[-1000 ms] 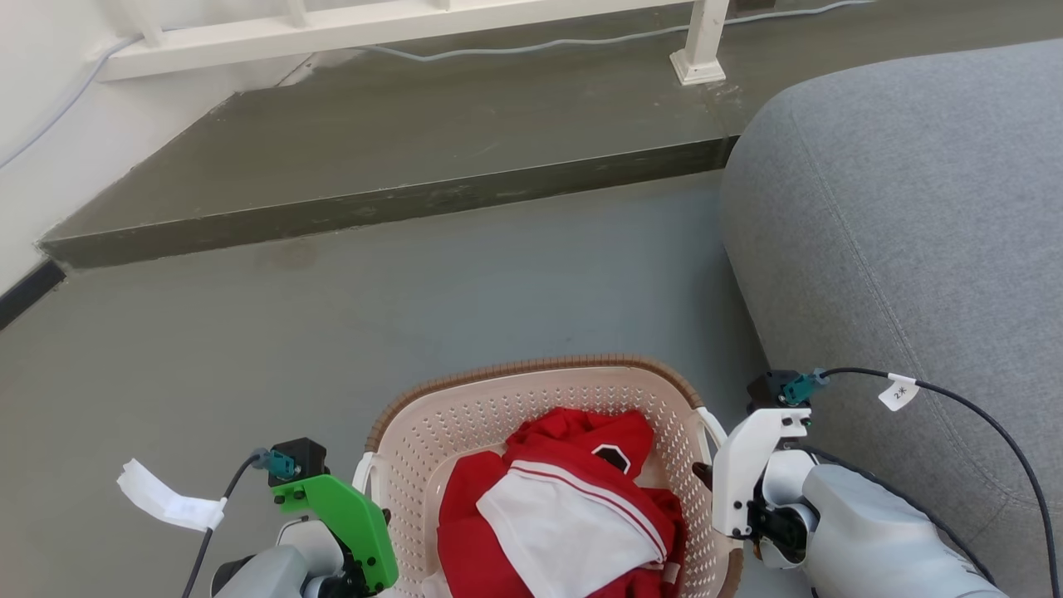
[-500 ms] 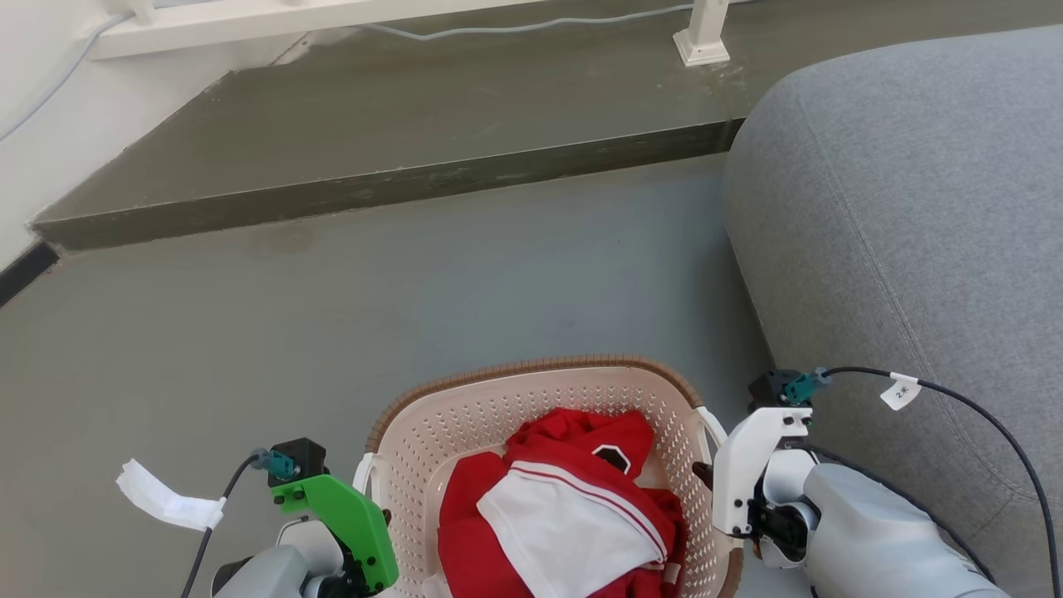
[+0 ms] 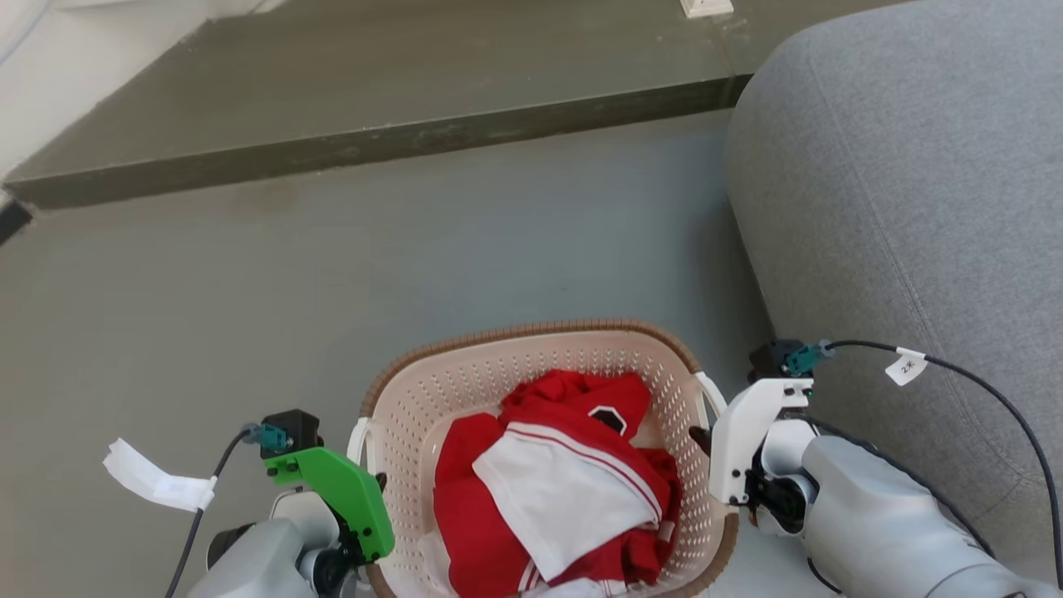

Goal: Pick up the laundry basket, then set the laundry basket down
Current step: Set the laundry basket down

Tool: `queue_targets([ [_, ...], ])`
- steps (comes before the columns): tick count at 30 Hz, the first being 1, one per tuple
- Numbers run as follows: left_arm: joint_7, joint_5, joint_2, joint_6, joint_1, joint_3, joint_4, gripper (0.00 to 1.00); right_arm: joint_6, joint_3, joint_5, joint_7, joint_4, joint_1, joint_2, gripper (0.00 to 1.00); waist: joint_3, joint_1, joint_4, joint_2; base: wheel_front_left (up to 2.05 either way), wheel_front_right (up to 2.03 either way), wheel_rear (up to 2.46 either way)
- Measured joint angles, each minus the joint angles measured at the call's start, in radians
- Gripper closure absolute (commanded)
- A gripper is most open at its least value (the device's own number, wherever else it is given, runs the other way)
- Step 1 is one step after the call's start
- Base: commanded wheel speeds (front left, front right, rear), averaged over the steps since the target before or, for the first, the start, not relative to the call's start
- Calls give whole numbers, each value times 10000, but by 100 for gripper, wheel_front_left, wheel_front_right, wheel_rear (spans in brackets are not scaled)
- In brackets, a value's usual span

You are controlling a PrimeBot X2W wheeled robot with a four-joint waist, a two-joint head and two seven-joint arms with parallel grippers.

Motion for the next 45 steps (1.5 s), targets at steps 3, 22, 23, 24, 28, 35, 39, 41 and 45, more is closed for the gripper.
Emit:
queue_targets([
  [3,-153,0,46,0,-155,-4,-52,100,0,-2,0,-121,-2,-178,4,100,234,0,-11,0,0,0,0],
  [22,-1540,35,328,2,-1438,67,-654,100,4,-263,-2,-1689,13,-1557,0,100,2324,1,-3,0,0,0,0],
  [23,-1624,38,353,2,-1536,81,-688,100,4,-286,-4,-1801,13,-1656,6,100,2455,1,7,0,0,0,0],
  [24,-1795,58,380,2,-1683,144,-742,100,8,-320,-8,-1994,15,-1825,6,100,2726,1,31,0,0,0,0],
  [28,-2038,58,458,2,-1876,174,-844,100,10,-353,-52,-2311,38,-2019,15,100,3276,2,80,0,0,0,0],
  [35,-2320,61,575,2,-2242,163,-938,100,12,-355,-69,-2644,-21,-2361,29,100,4212,2,127,0,0,0,0],
  [39,-2372,59,585,2,-2359,151,-970,100,12,-334,-71,-2748,-21,-2488,21,100,4575,2,133,0,0,0,0],
  [41,-2429,59,606,2,-2469,146,-1011,100,12,-305,-71,-2794,-21,-2555,17,100,4802,2,136,0,0,0,0],
  [45,-2571,61,698,2,-2694,115,-1129,100,12,-284,-79,-2991,-19,-2824,17,100,5226,2,147,0,0,0,0],
])
